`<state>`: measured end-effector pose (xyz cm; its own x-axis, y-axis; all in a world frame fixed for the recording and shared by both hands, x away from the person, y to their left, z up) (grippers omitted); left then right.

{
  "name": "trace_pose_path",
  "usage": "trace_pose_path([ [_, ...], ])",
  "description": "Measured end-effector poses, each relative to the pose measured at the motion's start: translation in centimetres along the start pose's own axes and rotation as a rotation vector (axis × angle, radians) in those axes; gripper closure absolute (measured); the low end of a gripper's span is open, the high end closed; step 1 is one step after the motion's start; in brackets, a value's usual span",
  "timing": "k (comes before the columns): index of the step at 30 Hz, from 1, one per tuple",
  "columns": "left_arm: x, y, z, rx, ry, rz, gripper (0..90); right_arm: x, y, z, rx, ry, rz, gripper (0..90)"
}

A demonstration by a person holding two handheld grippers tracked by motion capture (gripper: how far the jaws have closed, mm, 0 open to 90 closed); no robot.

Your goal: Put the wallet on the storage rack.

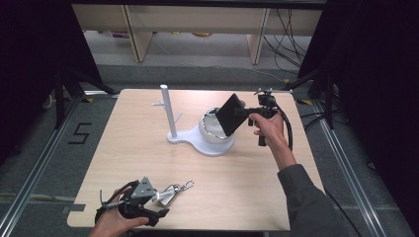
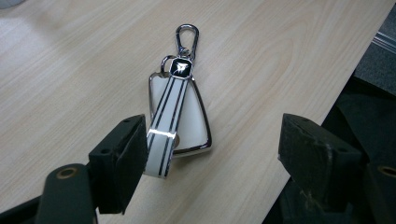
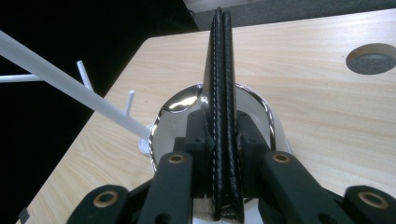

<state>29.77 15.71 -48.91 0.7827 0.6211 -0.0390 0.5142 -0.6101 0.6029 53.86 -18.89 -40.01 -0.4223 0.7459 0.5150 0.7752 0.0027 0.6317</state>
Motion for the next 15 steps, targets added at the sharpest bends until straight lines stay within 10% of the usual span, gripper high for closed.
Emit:
trace_pose_path([
  [15, -0.1, -0.2, 0.3, 0.016, -0.001, -0.006, 23.8, -0.3, -0.4, 3.1, 0.033, -0.002, 0.016, 78.9],
])
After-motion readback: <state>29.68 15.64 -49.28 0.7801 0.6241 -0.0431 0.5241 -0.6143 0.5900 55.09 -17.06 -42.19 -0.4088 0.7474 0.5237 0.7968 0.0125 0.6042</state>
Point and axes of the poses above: each handheld gripper's, and its own axes: z roughly forward along the jaws, y roughly out of its top, x roughly to its left, the point moved 3 cm from there along z, roughly forward along the jaws, and after that the axes turned 4 degrees about x, right-handed, at the moved point
